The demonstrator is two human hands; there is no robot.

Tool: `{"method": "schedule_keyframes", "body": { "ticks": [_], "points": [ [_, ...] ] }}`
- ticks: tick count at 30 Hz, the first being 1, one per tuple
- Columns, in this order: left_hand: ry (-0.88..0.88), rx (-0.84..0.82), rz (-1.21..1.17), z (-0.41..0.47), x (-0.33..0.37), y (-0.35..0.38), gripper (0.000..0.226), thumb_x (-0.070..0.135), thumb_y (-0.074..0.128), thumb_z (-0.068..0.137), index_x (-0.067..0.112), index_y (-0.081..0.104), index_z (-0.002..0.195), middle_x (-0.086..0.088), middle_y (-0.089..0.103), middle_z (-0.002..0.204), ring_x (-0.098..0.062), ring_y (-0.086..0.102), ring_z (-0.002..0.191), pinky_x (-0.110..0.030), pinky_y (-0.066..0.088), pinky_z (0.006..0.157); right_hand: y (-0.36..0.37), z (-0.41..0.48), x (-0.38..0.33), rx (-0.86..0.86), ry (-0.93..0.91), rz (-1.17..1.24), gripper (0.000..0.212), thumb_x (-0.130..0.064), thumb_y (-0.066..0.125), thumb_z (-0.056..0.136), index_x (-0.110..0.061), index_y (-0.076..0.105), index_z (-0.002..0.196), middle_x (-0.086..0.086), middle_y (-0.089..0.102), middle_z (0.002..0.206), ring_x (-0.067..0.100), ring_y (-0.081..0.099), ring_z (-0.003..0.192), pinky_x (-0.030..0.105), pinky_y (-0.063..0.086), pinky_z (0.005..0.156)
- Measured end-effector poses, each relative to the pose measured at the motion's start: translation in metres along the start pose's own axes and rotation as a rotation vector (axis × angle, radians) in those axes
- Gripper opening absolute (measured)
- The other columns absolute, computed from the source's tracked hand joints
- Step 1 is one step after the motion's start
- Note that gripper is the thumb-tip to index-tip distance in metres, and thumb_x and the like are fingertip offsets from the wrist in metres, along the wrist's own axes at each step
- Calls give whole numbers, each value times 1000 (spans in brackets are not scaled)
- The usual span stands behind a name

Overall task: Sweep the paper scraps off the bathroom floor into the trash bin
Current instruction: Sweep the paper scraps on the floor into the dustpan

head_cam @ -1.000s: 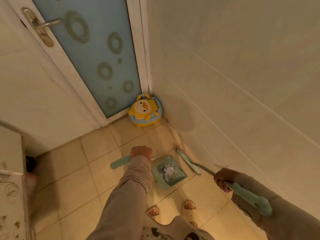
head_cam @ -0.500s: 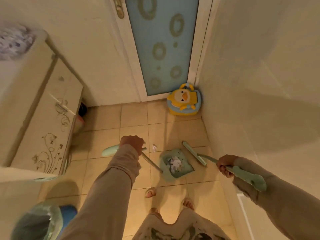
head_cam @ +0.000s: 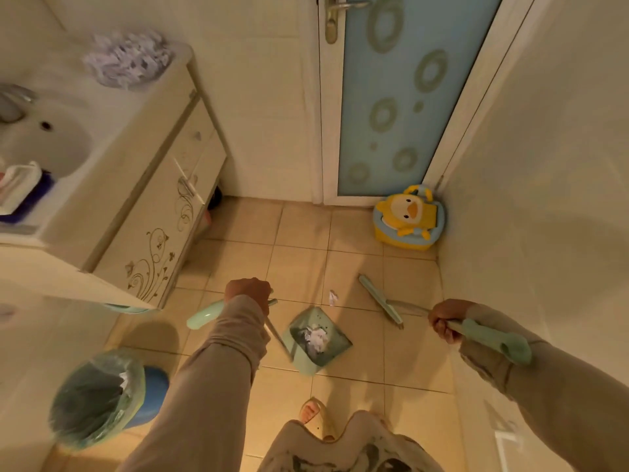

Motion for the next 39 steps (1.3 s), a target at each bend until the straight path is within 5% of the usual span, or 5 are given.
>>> {"method": "schedule_keyframes", "body": {
  "ticks": [13, 16, 27, 32, 39],
  "points": [
    [-113, -82, -131, 13, -23, 18, 37, 28, 56, 91, 27, 55, 128, 4, 66, 117, -15, 62, 107, -26, 46, 87, 34, 7, -67, 120, -51, -217, 41, -2, 30, 96, -12, 31, 56, 1, 34, 20, 9, 32, 13, 4, 27, 28],
    [-131, -97, -143, 13, -19, 17, 37, 27, 55, 92, 27, 53, 130, 4, 65, 118, -15, 61, 108, -26, 47, 87, 38, 17, -76, 148, -14, -381, 42, -1, 32, 94, -10, 36, 54, 1, 33, 20, 14, 34, 33, 12, 27, 33],
    [-219, -92, -148, 14, -23, 22, 37, 30, 58, 90, 28, 55, 127, 5, 66, 119, -15, 62, 109, -24, 46, 84, 91, 23, -32, -10, -20, -800, 37, 2, 37, 90, -5, 42, 54, -4, 39, 18, 13, 41, 44, 18, 35, 41],
    [-217, -108, -147, 9, -17, 27, 35, 29, 57, 91, 25, 56, 126, 4, 66, 118, -15, 62, 109, -25, 46, 85, 86, 14, -13, -75, 10, -758, 28, 2, 41, 89, -5, 45, 62, 6, 45, 49, 12, 43, 40, 21, 39, 43],
    [-188, -124, -141, 0, -22, 35, 40, 30, 58, 90, 25, 53, 130, 4, 65, 119, -15, 62, 110, -27, 47, 88, 72, 5, -8, -59, 32, -667, 35, 2, 41, 89, -7, 44, 55, -2, 42, 27, 8, 41, 23, 17, 36, 37]
  ]
}}
Point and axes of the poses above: each hand's wrist, its own z-axis towards the middle knuckle, its own y-axis out of the palm, x = y × z, the point moved 1 cm from there along z, towards the middle knuckle
